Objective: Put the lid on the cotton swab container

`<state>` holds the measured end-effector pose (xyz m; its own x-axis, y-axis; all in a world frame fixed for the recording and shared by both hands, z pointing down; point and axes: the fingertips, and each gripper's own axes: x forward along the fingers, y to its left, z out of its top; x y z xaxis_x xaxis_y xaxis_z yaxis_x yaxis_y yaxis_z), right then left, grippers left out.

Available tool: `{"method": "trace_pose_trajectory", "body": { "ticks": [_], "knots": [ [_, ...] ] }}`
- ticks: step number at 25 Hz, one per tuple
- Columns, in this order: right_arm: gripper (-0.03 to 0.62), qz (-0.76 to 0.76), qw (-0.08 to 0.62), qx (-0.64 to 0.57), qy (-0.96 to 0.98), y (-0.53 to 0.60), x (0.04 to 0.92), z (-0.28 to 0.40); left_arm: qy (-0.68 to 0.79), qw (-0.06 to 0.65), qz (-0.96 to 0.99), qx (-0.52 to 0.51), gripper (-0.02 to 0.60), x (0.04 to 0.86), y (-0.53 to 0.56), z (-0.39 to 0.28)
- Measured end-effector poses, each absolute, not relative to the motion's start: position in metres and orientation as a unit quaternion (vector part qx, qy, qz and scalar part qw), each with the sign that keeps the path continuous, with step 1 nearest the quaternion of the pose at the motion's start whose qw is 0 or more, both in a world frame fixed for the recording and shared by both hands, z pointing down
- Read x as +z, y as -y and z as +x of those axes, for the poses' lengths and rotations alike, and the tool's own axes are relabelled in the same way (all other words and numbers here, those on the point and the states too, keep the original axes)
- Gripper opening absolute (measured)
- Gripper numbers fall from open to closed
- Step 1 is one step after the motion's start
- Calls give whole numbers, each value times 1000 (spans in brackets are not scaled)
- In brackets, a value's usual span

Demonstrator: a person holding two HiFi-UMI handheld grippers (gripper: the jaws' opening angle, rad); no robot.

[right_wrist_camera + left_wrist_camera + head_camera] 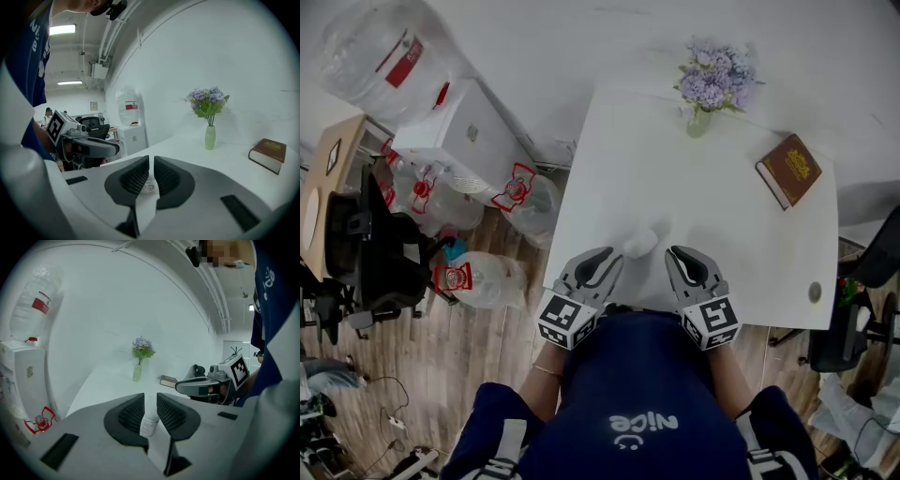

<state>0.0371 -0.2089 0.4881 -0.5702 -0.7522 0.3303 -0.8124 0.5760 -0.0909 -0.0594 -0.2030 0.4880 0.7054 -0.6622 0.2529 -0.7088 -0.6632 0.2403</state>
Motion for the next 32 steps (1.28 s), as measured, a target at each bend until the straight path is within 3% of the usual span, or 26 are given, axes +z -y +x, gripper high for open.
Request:
{"method": "trace_pose_trajectory", "body": {
  "ticks": [2, 4, 32],
  "knots": [
    [57, 446, 127, 116, 878, 210, 487, 34, 367, 159, 914, 65, 34, 485, 201, -58],
    [55, 447, 125, 116, 878, 211, 487, 33, 354, 157, 920, 59, 21, 482, 199, -54],
    [54, 446, 139, 107, 878, 219, 489, 32, 373, 168, 911, 58, 20, 486, 205, -63]
  ]
}}
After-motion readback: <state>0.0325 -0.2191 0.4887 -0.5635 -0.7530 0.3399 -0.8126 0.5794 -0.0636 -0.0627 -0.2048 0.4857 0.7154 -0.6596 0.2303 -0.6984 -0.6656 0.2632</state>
